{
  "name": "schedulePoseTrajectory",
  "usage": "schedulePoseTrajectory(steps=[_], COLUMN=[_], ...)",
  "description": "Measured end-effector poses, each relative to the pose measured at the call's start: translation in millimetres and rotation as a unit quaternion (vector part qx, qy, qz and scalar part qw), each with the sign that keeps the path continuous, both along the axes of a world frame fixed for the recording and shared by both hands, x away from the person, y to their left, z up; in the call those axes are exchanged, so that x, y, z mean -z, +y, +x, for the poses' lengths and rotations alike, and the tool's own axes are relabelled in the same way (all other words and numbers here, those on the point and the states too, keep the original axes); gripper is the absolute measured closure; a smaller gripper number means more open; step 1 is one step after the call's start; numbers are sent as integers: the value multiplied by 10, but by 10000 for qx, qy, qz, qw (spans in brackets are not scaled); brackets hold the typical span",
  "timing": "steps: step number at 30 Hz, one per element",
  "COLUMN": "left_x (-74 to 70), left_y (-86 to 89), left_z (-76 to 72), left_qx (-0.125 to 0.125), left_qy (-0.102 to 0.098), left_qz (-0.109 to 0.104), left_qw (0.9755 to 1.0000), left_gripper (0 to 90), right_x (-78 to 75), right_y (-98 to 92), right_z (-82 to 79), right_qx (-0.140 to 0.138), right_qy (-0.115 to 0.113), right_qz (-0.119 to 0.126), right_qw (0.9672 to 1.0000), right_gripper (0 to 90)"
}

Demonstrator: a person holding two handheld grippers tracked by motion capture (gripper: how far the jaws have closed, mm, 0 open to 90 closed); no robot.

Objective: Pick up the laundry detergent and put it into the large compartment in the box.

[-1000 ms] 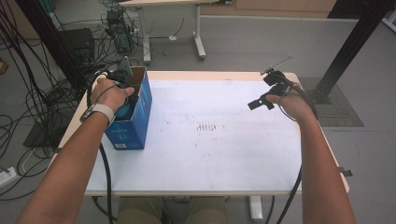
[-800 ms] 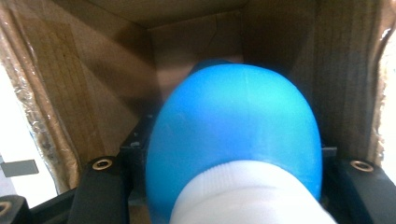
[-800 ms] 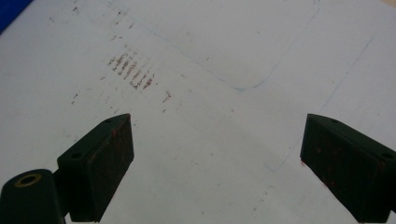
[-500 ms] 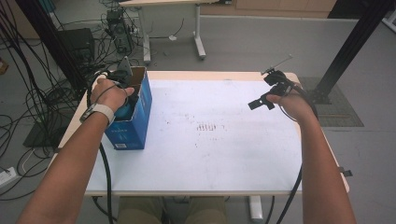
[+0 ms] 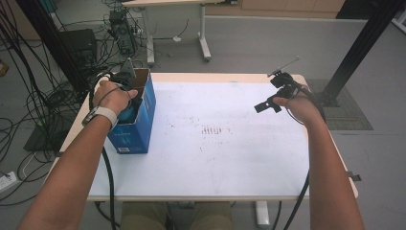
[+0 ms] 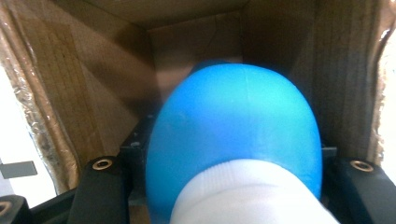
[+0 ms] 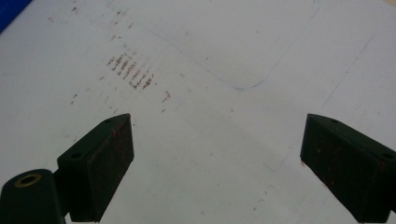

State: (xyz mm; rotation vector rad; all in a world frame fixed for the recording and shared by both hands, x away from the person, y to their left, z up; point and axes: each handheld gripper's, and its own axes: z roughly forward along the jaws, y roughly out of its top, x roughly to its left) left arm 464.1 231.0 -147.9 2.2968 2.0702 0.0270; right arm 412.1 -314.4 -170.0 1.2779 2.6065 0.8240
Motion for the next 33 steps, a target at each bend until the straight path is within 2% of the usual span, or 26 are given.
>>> schedulePoseTrajectory(steps=[33], left_x=[-2], left_y=[-2], left_z=[-24], left_qx=[24], left_qy=[-10], left_qz=[0], left_qw=[10000], left_gripper=[382], right_x=[-13], right_y=[-8], right_z=[-25], right_qx=[-3], right_qy=[-35], right_qz=[12], right_qw=[10000], right_gripper=[94])
